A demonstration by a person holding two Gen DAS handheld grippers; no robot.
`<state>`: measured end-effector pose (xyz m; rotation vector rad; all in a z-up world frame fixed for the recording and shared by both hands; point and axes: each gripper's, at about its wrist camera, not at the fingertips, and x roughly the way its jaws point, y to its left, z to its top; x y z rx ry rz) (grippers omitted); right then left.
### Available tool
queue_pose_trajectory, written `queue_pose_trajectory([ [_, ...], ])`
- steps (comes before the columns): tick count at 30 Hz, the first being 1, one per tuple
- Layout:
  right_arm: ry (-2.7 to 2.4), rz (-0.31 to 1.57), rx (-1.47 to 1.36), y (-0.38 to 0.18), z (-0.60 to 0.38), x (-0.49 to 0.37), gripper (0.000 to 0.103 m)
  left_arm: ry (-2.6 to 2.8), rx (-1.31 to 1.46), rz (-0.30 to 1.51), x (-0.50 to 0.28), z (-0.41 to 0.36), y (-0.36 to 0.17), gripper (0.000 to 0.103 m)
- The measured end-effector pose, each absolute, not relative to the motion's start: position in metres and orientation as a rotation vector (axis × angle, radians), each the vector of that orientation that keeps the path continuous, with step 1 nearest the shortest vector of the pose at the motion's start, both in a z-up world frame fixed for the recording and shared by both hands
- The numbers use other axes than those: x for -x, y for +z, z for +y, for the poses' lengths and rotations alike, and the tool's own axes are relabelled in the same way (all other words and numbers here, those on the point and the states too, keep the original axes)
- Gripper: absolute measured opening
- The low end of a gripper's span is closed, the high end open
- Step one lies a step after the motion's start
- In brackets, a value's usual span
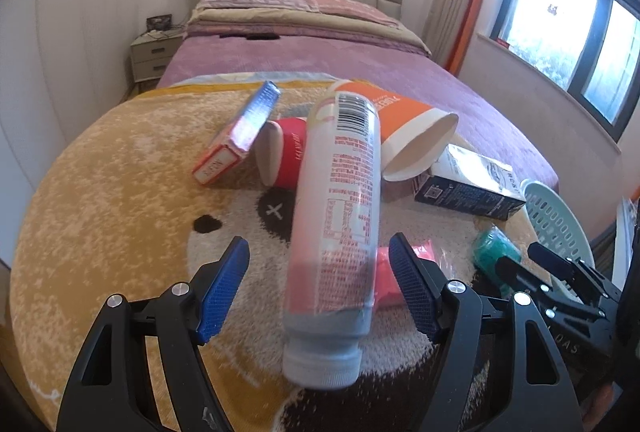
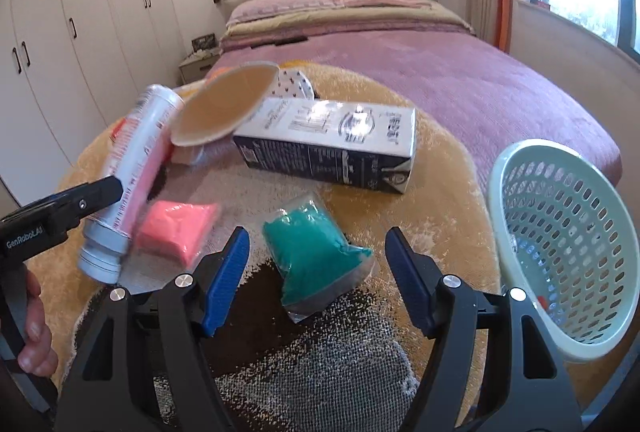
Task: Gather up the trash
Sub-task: 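Grasp the pink spray can with left gripper while right gripper grasps green packet, then lower the green packet and pink can into the basket and open both grippers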
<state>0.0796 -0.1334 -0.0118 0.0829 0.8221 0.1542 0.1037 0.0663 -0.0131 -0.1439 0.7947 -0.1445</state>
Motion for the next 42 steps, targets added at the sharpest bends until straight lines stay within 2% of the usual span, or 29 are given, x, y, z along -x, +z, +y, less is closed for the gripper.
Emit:
queue_pose_trajectory([
  [5, 0.161, 0.856, -0.08, -0.016, -0.132, -0.087, 0.067, -0.145, 0.138, 0.816, -0.108, 0.062, -0.02, 0.065],
  [9, 0.165, 0.865, -0.048, -0.017, -0.126, -0.088, 0.066, -0.157, 0.144, 0.833, -0.109, 0.06, -0.027, 0.054],
  [10, 0.166, 0.864, -0.039, -0.017, -0.125, -0.087, 0.064, -0.163, 0.149, 0.832, -0.109, 0.059, -0.027, 0.048],
  [11, 0.171, 0.865, -0.034, -0.018, -0.123, -0.088, 0.056, -0.169, 0.153, 0.83, -0.108, 0.059, -0.027, 0.047],
  [15, 0.18, 0.856, -0.024, -0.016, -0.121, -0.086, 0.043, -0.156, 0.14, 0.813, -0.101, 0.056, -0.023, 0.046],
  [18, 0.183, 0.837, -0.031, -0.013, -0.124, -0.083, 0.041, -0.163, 0.158, 0.8, -0.093, 0.059, -0.018, 0.046],
  [30, 0.127, 0.807, -0.085, 0.006, -0.146, -0.073, 0.039, -0.221, 0.18, 0.753, -0.078, 0.052, 0.009, 0.046],
  [42, 0.03, 0.694, -0.175, 0.053, -0.213, -0.049, 0.039, -0.361, 0.131, 0.722, -0.08, -0.018, 0.034, 0.046],
])
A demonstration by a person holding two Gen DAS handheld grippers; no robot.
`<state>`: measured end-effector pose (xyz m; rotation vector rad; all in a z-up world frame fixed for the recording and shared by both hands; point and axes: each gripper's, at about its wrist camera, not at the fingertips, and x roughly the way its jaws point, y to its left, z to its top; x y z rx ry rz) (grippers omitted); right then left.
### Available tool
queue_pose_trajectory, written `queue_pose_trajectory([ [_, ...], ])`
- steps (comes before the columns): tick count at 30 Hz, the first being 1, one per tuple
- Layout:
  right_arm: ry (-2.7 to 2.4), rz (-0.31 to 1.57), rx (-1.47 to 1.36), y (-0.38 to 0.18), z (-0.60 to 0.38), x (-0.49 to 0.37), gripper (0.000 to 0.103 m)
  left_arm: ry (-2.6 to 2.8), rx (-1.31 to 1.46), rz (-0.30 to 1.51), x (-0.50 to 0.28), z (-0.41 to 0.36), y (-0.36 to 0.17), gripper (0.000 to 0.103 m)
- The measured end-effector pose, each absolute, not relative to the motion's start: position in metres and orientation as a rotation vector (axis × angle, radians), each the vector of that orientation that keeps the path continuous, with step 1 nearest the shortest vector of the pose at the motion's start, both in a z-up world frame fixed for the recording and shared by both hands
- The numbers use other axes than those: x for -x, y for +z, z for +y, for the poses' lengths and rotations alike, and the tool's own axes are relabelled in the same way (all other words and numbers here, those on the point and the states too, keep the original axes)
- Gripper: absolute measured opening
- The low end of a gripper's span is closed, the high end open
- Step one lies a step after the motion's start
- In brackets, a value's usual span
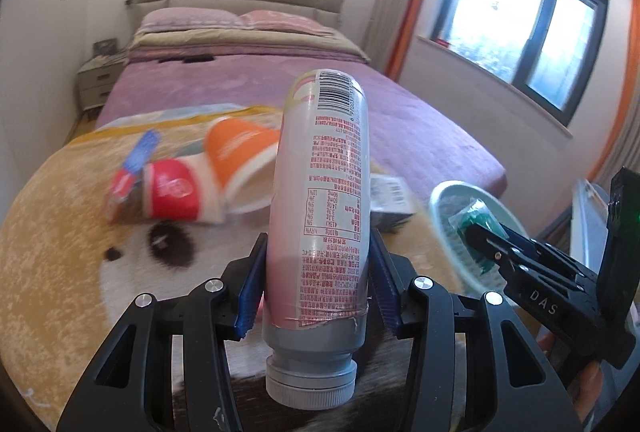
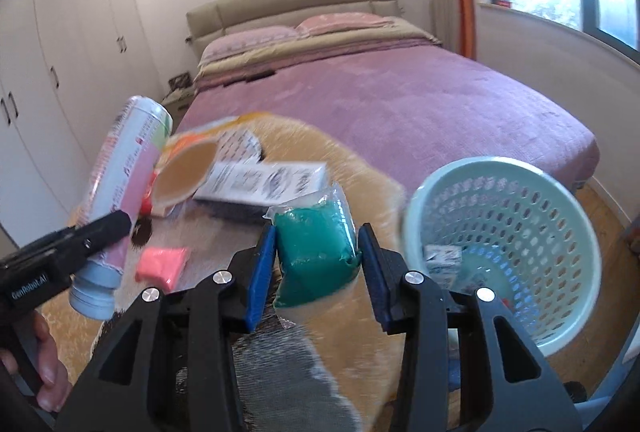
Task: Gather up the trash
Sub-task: 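Lower the green packet and pink can into the basket and open both grippers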
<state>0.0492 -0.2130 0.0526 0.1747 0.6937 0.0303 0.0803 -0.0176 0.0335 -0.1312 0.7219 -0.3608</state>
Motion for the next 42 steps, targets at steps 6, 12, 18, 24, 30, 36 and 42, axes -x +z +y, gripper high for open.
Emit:
queue_pose_trajectory([
  [6, -0.046, 0.662, -0.223, 0.061, -0.259, -0.042, 0.039, -0.451, 0.078, 0.718, -0.086, -0.074, 0.04, 0.046],
  [12, -0.119, 0.661, -0.254, 0.054, -0.302, -0.042, 0.039, -0.546, 0.042, 0.735, -0.096, -0.129, 0.036, 0.046],
  [18, -0.19, 0.687, -0.29, 0.037, -0.341, -0.05, 0.039, -0.619, 0.018, 0.776, -0.113, -0.179, 0.024, 0.046],
  [24, -0.249, 0.724, -0.342, 0.015, -0.374, -0.056, 0.039, -0.655, 0.007, 0.82, -0.131, -0.22, 0.005, 0.046],
  [30, -0.293, 0.76, -0.378, -0.004, -0.396, -0.059, 0.039, -0.66, -0.002, 0.851, -0.142, -0.239, -0.016, 0.046],
  [36, -0.318, 0.797, -0.401, -0.021, -0.401, -0.059, 0.039, -0.675, -0.027, 0.886, -0.144, -0.257, -0.031, 0.046],
  [42, -0.322, 0.813, -0.423, -0.029, -0.408, -0.057, 0.039, -0.663, -0.037, 0.923, -0.148, -0.268, -0.043, 0.047],
])
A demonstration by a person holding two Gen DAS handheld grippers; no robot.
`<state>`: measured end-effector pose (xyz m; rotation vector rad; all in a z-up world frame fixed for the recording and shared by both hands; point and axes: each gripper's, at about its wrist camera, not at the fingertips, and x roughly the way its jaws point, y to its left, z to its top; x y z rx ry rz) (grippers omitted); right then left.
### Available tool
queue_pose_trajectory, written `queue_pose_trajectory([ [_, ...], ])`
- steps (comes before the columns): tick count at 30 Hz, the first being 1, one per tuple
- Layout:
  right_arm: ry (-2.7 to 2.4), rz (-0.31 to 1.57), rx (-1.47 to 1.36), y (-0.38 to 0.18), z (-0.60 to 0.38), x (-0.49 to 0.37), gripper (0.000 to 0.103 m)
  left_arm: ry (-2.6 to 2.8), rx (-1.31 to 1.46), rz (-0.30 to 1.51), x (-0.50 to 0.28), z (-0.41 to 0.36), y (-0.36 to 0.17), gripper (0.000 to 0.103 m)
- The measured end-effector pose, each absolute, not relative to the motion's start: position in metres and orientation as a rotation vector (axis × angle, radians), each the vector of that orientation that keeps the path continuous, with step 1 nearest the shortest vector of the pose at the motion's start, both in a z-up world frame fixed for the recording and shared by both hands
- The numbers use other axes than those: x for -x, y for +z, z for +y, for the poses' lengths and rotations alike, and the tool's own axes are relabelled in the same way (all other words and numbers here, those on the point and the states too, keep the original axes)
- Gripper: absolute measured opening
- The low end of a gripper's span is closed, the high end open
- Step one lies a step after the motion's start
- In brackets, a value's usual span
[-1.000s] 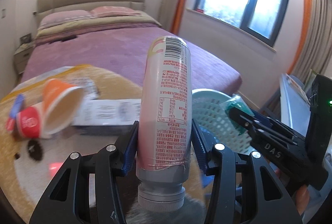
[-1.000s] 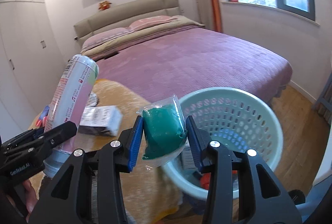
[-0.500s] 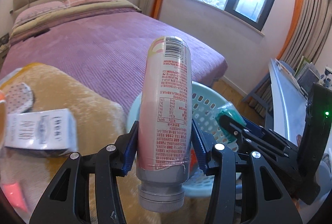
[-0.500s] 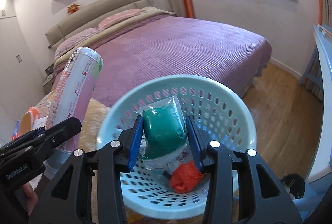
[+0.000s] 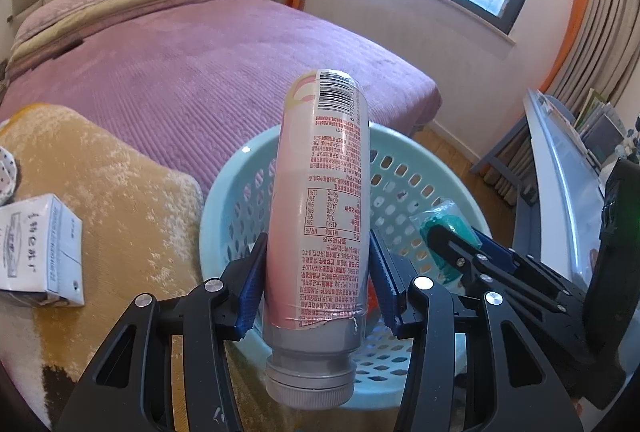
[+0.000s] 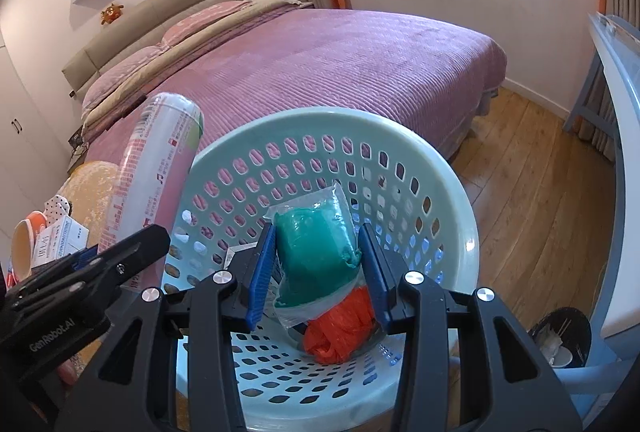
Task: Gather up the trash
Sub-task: 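Lower the green packet and pink can into the basket and open both grippers, then move both open grippers back toward the remaining trash on the rug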
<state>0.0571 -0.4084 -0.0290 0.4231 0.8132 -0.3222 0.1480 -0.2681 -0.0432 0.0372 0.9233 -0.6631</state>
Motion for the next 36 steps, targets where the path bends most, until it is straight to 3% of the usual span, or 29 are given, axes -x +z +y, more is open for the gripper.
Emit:
queue_pose_trajectory([
  [8, -0.322, 0.814, -0.431, -0.028, -0.411, -0.058, 0.041, -0.66, -0.01, 0.935, -0.15, -0.264, -0.043, 0.047],
  [13, -0.325, 0.804, -0.436, -0.022, -0.406, -0.053, 0.05, -0.677, 0.024, 0.888, -0.143, -0.244, -0.026, 0.063],
  [25, -0.255, 0.751, -0.37, 0.023, -0.358, -0.047, 0.05, -0.669, 0.125, 0.762, -0.107, -0.166, 0.021, 0.063],
  [28, -0.23, 0.736, -0.34, 0.034, -0.337, -0.047, 0.055, -0.648, 0.145, 0.724, -0.099, -0.139, 0.031, 0.063],
  [36, -0.123, 0.721, -0.253, 0.053, -0.271, -0.059, 0.057, -0.536, 0.216, 0.643, -0.085, -0.052, 0.051, 0.063],
])
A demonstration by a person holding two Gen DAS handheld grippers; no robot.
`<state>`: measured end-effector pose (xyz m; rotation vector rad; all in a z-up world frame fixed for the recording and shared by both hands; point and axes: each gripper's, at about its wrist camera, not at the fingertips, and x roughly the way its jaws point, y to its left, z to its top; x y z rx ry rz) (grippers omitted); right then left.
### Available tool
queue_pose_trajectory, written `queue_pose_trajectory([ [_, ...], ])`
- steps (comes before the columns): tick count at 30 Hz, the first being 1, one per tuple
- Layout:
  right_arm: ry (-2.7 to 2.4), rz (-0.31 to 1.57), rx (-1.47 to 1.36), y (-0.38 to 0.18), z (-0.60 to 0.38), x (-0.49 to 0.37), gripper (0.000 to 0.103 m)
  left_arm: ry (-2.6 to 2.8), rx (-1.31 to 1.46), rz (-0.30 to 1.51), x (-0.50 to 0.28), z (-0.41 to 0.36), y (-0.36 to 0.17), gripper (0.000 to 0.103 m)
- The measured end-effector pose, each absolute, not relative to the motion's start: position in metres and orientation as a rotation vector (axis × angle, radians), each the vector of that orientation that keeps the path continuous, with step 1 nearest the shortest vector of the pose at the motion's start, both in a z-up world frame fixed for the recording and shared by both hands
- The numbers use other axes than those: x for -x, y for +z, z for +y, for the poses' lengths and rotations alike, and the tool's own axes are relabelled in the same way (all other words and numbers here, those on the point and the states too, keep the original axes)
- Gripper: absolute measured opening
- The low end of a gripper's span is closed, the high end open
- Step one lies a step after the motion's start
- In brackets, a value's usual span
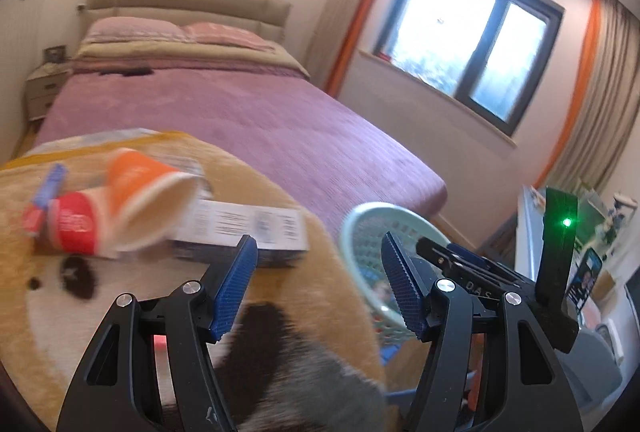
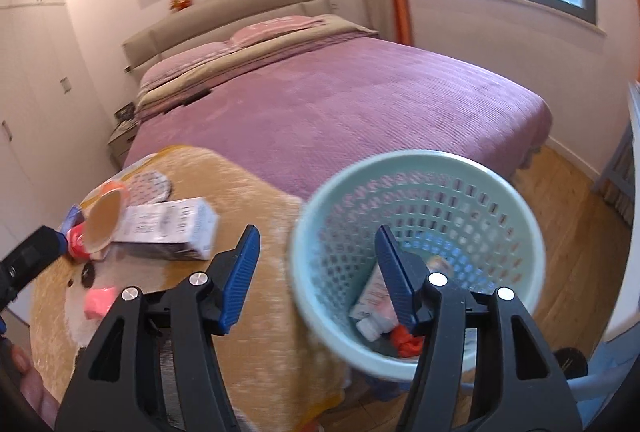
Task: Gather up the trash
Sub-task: 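Move both open grippers back toward the remaining trash on the rug, then grasp the red toothpaste box with left gripper while right gripper grasps orange paper cup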
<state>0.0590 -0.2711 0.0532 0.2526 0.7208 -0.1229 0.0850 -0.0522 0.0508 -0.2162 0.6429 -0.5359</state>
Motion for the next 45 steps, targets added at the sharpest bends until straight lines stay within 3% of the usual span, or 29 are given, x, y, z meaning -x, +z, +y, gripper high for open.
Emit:
queue_pose_trajectory([
  [5, -0.042, 0.72, -0.212, 0.052, -0.229, -0.069, 0.058, -0.422, 0.229, 0.6, -0.077, 0.0, 0.059, 0.064],
  [7, -0.011, 0.723, -0.206, 0.05, -0.214, -0.073, 0.058, -0.364, 0.231, 0.589, -0.078, 0.025, 0.06, 0.069],
  [15, 0.102, 0.73, -0.157, 0.041, -0.16, -0.087, 0.058, -0.179, 0.29, 0.617, -0.099, 0.113, 0.047, 0.069],
  [23, 0.177, 0.731, -0.129, 0.049, -0.135, -0.106, 0.058, -0.128, 0.225, 0.722, -0.157, 0.127, 0.022, 0.069],
  [26, 0.185, 0.72, -0.131, 0.058, -0.131, -0.12, 0.066, -0.093, 0.176, 0.745, -0.179, 0.124, 0.01, 0.069],
  [29, 0.207, 0.715, -0.138, 0.064, -0.123, -0.137, 0.069, -0.075, 0.181, 0.768, -0.191, 0.129, -0.002, 0.063],
  [33, 0.23, 0.736, -0.148, 0.061, -0.109, -0.162, 0.077, -0.123, 0.217, 0.756, -0.191, 0.135, -0.008, 0.063],
  [38, 0.263, 0.791, -0.159, 0.048, -0.087, -0.194, 0.077, -0.153, 0.229, 0.729, -0.186, 0.138, -0.011, 0.061],
  [45, 0.29, 0.886, -0.202, 0.021, -0.07, -0.224, 0.078, -0.165, 0.338, 0.725, -0.182, 0.16, -0.016, 0.048],
])
